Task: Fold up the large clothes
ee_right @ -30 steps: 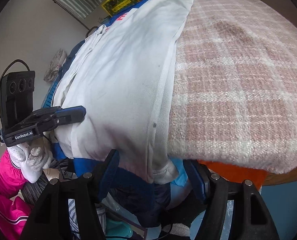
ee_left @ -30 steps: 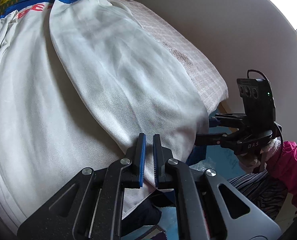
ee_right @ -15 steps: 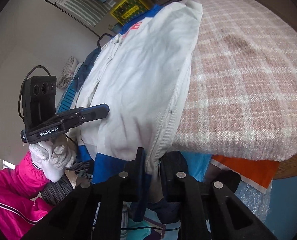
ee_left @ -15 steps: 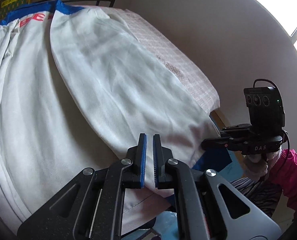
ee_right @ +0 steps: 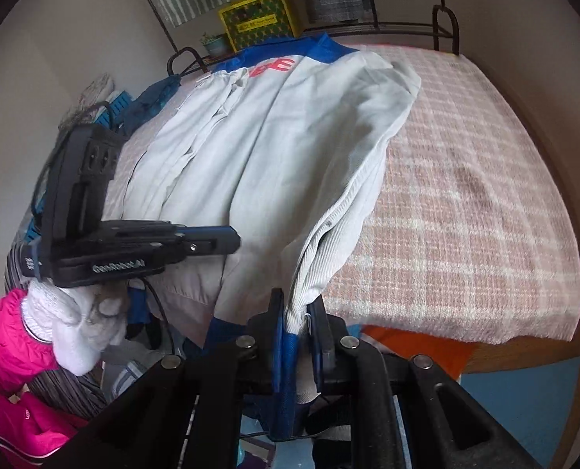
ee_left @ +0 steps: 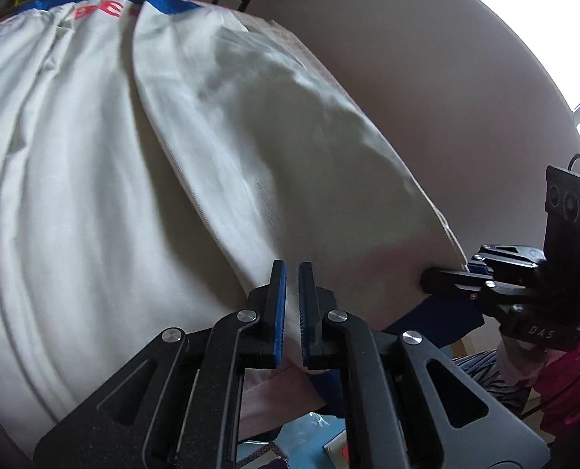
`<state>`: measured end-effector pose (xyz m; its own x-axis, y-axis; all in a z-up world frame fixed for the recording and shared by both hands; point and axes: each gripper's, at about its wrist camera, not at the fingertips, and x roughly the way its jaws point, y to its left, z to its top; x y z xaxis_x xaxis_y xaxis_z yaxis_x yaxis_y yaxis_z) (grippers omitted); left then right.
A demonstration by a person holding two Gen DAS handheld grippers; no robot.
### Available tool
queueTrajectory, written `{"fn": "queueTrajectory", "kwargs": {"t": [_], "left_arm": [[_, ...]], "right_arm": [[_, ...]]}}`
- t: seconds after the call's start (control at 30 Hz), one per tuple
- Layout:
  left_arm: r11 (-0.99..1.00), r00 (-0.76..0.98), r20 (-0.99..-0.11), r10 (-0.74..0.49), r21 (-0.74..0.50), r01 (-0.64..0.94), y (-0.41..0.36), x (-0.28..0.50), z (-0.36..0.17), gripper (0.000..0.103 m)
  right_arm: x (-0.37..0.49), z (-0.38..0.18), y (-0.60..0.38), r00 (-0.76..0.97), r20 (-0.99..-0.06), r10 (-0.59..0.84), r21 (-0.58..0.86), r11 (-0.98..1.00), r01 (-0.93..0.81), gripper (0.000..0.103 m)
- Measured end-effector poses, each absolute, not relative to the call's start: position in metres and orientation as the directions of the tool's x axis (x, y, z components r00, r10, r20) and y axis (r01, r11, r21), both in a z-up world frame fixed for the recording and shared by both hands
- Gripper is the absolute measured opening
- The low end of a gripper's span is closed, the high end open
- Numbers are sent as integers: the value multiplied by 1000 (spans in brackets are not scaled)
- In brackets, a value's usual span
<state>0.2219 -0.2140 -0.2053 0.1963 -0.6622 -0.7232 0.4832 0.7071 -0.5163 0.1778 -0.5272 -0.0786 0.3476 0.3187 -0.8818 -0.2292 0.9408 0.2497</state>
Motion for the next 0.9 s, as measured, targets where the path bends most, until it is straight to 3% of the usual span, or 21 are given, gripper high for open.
{"fn": "queueTrajectory", "kwargs": {"t": [0.37,0.73,0.9], "left_arm": [[742,429,-606,-670,-563,364,-85,216,-132,3],[756,573,-540,-616,-609,240,17,219,-99,3],[772,597,-545,-588,-600,212,43,221,-95,3]], "right_arm": [[177,-55,-421,416,-901,119,-111,866,-488,9],[180,-121,-300,340,-937,77,-212,647,-732,9],[191,-144,-297,274,-958,88,-153,650,-744,10]]}}
